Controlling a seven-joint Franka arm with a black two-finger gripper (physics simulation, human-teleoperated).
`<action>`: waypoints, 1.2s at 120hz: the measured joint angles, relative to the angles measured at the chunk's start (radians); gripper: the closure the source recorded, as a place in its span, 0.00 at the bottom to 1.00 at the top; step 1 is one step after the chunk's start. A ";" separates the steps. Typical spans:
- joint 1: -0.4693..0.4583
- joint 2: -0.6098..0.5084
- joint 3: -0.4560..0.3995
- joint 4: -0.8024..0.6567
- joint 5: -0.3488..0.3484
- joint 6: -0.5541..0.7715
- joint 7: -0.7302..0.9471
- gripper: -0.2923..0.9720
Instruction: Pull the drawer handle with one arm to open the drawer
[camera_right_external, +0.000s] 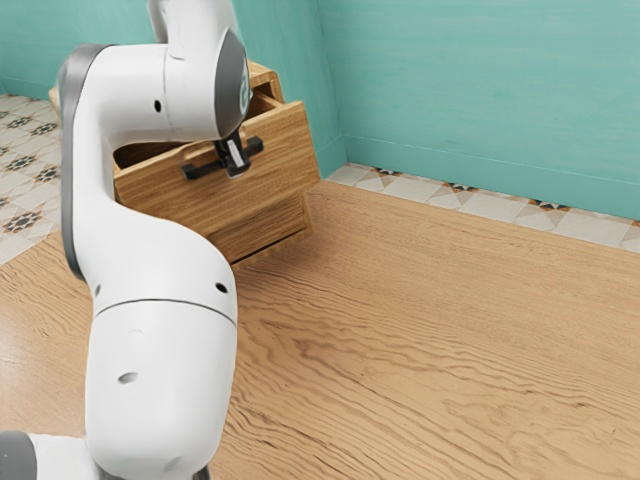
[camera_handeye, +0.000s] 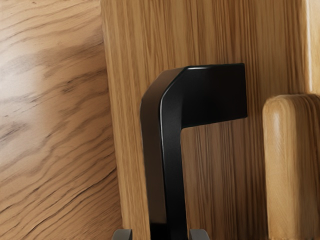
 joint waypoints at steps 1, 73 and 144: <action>0.000 -0.001 0.000 0.000 0.000 0.000 0.000 0.72; -0.090 -0.039 0.064 -0.059 0.008 -0.037 -0.033 0.72; -0.167 -0.069 0.111 -0.066 0.032 -0.087 -0.073 0.72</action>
